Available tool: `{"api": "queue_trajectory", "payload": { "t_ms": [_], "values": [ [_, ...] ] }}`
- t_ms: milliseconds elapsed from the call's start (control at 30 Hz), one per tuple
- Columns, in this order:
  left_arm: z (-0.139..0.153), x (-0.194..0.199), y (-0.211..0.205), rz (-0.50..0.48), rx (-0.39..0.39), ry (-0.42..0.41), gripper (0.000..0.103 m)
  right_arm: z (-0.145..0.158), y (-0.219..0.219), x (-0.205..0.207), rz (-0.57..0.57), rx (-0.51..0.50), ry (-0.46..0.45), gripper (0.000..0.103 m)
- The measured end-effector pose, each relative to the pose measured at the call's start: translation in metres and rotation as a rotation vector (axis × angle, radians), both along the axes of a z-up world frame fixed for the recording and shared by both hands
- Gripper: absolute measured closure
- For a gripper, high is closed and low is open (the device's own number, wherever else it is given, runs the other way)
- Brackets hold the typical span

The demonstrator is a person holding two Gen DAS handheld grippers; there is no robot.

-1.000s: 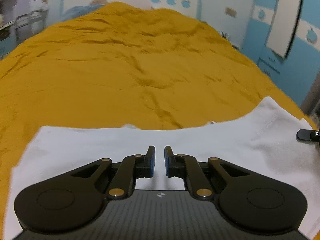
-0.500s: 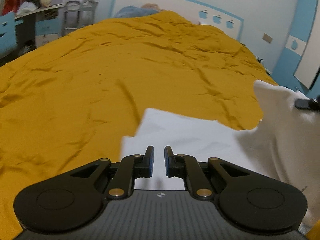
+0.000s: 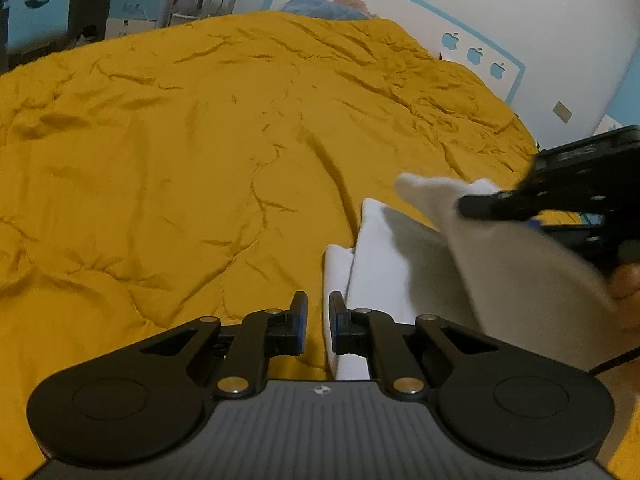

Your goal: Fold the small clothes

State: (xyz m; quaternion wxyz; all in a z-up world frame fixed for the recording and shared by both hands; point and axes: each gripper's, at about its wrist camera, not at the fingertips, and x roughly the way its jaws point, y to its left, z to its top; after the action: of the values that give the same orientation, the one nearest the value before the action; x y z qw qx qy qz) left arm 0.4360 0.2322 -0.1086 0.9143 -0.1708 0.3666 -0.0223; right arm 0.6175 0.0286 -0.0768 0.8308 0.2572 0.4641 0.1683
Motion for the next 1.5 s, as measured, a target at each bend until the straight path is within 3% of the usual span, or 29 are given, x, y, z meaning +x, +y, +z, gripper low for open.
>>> {"api": "queue_trajectory", "payload": {
  "t_ms": [133, 267, 367, 433, 500, 567, 733, 867, 967, 1000, 1133, 1333, 1433, 1500],
  "values": [
    [-0.006, -0.001, 0.003, -0.001, -0.014, 0.004, 0.092, -0.023, 0.025, 0.008, 0.008, -0.05, 0.038, 0.098],
    [-0.009, 0.0, 0.005, 0.001, -0.019, 0.006, 0.092, -0.048, 0.03, 0.016, 0.008, -0.017, 0.086, 0.098],
    [-0.008, -0.003, 0.003, 0.0, -0.009, 0.01, 0.092, -0.06, 0.037, 0.02, 0.036, -0.046, 0.116, 0.097],
    [-0.003, -0.006, 0.004, 0.002, -0.003, 0.009, 0.092, -0.061, 0.042, 0.015, 0.056, -0.066, 0.113, 0.089],
    [0.003, -0.011, 0.005, 0.004, -0.004, 0.003, 0.092, -0.049, 0.046, 0.011, 0.087, -0.046, 0.106, 0.071],
    [0.011, -0.021, 0.008, 0.01, -0.021, -0.007, 0.092, -0.032, 0.048, 0.001, 0.116, -0.009, 0.077, 0.07],
    [0.034, -0.057, 0.022, 0.003, -0.186, -0.066, 0.092, 0.03, 0.036, -0.04, 0.216, 0.021, -0.062, 0.071],
    [0.044, -0.08, 0.03, 0.016, -0.31, -0.088, 0.089, 0.05, -0.003, -0.078, 0.215, -0.003, -0.129, 0.071],
    [0.044, -0.098, 0.033, 0.044, -0.386, -0.107, 0.067, 0.046, -0.038, -0.109, 0.191, -0.073, -0.171, 0.071],
    [0.042, -0.103, 0.034, 0.05, -0.411, -0.105, 0.064, 0.042, -0.052, -0.12, 0.176, -0.083, -0.169, 0.071],
    [0.024, -0.121, 0.034, 0.078, -0.478, -0.044, 0.064, 0.022, -0.1, -0.164, 0.125, -0.105, -0.157, 0.071],
    [-0.014, -0.13, 0.027, 0.094, -0.587, 0.065, 0.059, -0.003, -0.128, -0.221, 0.107, -0.18, -0.18, 0.07],
    [-0.025, -0.125, 0.025, 0.102, -0.686, 0.053, 0.05, -0.009, -0.127, -0.238, 0.127, -0.252, -0.207, 0.065],
    [-0.029, -0.116, 0.023, 0.12, -0.705, 0.031, 0.047, -0.014, -0.124, -0.248, 0.157, -0.301, -0.22, 0.063]
  ]
}}
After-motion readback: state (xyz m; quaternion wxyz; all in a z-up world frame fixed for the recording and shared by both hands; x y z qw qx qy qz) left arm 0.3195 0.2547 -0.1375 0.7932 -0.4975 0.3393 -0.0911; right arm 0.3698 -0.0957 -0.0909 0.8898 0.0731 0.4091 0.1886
